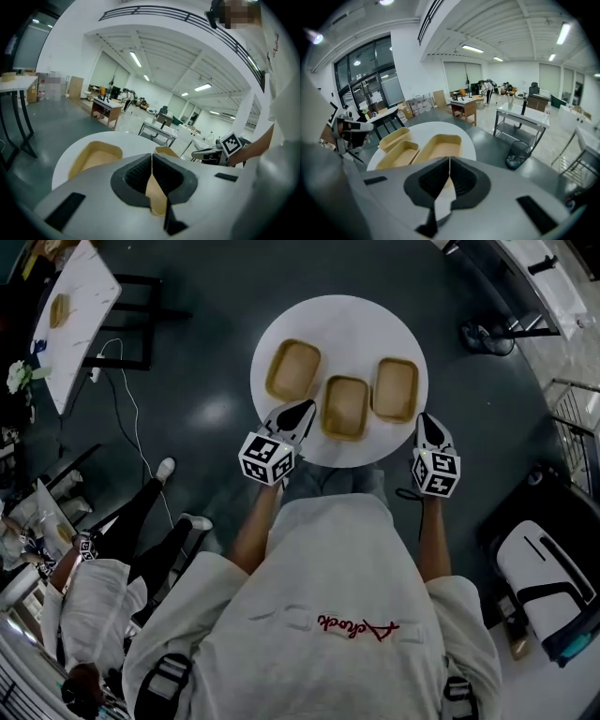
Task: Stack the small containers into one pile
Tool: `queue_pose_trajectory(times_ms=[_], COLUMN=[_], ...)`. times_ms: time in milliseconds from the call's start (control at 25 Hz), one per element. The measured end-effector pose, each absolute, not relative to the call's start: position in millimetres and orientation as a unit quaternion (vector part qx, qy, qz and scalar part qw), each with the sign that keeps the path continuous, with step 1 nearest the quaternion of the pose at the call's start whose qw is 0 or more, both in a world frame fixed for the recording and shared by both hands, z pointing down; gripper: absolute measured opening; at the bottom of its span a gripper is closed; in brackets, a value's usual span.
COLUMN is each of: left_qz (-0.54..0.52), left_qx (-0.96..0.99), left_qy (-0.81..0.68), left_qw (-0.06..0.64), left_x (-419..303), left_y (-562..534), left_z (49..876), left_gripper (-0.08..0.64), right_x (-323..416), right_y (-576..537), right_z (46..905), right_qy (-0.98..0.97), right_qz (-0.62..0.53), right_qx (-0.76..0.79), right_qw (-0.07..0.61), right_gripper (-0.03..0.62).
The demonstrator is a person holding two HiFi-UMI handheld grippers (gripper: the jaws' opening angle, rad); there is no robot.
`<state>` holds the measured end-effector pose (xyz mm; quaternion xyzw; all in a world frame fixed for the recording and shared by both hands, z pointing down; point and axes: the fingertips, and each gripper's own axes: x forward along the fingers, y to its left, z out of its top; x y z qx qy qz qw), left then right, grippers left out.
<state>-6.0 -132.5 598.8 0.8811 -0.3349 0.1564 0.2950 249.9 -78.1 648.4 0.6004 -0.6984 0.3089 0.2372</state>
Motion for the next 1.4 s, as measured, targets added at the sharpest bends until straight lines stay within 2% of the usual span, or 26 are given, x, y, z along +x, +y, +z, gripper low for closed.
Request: queue_pose_trajectory(times_ms=[240,720,760,840,1400], left_qz=[0.161,0.163,0.162,0.161,0.157], left_qx=[0.877,0.872,0.872,0.872,0.864], left_qy=[-0.335,-0.338,-0.339,-0.341,-0.355], left_qw=[0.306,0.313,0.313,0.313,0.32], left_x=[-3.3,-3.0,-4.1,-6.4,-20.0], left_y=[-117.4,-96.6,-96.2,-96.1,-88.4], left_z=[612.3,617.0,616.7,616.2,616.9], left_gripper=[0.015,0.015,0.015,0.015,0.015], right_x=[244.5,261.1,259.3,255.5,260.6], right_y=[-61.6,-78.6,-81.0,-85.7,-114.9], right_z=[670.3,683.6,686.6,693.4,717.6], right_qy=[-0.696,-0.679,-0.68,-0.681,-0.664], right_qz=[0.339,0.389,0.394,0.404,0.424], right_qx=[0.582,0.587,0.582,0.571,0.568], right_qw=[0.247,0.208,0.211,0.217,0.238], right_gripper=[0.023,0.025,0.036,0.124,0.112])
